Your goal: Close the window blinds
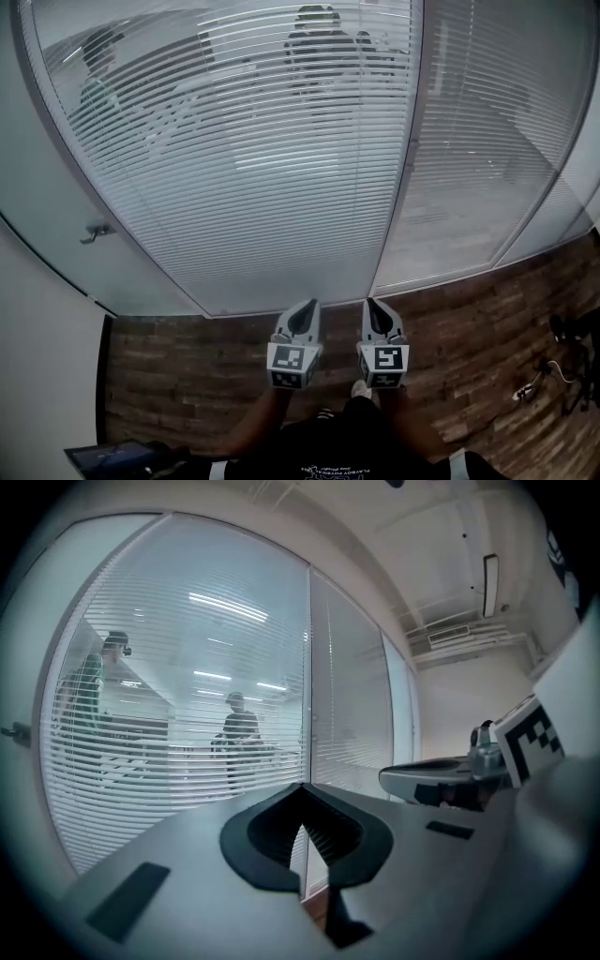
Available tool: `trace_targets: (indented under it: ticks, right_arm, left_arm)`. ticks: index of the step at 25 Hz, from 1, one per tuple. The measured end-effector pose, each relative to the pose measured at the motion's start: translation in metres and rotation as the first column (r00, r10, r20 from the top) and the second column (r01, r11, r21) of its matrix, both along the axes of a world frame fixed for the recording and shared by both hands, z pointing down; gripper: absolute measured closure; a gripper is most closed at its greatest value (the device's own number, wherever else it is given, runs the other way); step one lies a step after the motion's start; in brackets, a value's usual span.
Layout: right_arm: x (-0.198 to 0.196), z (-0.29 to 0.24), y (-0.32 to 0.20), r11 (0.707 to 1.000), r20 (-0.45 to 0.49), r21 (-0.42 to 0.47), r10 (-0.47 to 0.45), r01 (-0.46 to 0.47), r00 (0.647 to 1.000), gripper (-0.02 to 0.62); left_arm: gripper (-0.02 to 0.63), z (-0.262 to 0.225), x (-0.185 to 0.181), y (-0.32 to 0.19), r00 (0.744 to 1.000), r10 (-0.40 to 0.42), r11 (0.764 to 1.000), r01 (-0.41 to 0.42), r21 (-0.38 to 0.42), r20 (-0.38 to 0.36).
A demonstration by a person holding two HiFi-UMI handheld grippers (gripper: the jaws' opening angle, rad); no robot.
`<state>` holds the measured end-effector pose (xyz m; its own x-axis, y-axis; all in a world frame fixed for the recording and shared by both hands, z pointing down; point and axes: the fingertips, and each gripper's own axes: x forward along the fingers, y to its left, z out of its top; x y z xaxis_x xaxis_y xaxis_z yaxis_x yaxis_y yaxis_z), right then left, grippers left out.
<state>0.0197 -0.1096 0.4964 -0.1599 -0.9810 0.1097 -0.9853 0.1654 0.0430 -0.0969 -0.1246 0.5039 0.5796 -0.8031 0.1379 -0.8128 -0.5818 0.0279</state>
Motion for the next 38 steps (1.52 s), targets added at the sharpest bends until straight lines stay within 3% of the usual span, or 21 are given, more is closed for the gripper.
trace_targets:
  ticks: [5, 12, 25, 38]
  right_arm:
    - [0.001, 0.014, -0.011, 1.0, 0.018, -0.003, -0.011, 0.011, 1.0, 0.592]
    - [0.014, 0.005, -0.046, 0.999, 0.009, 0.021, -0.032, 0.032, 0.999, 0.592]
    - [0.08, -0.014, -0.126, 0.998, 0.01, 0.053, -0.028, 0.028, 1.0, 0.592]
    - [0.124, 0.011, -0.186, 0.998, 0.02, 0.036, -0.052, 0.052, 0.998, 0.592]
  left_arm:
    - [0.611, 0.018, 0.007, -0.009, 1.0, 0.011, 1.0, -0.011, -0.009, 0.011]
    - [0.611, 0.006, 0.02, -0.041, 1.0, -0.012, 1.0, 0.012, 0.013, 0.007]
    - [0.611, -0.009, 0.072, -0.124, 0.999, -0.037, 0.999, 0.036, 0.028, 0.024]
    - [0.611, 0.002, 0.103, -0.184, 0.995, -0.089, 0.996, 0.088, 0.021, 0.035]
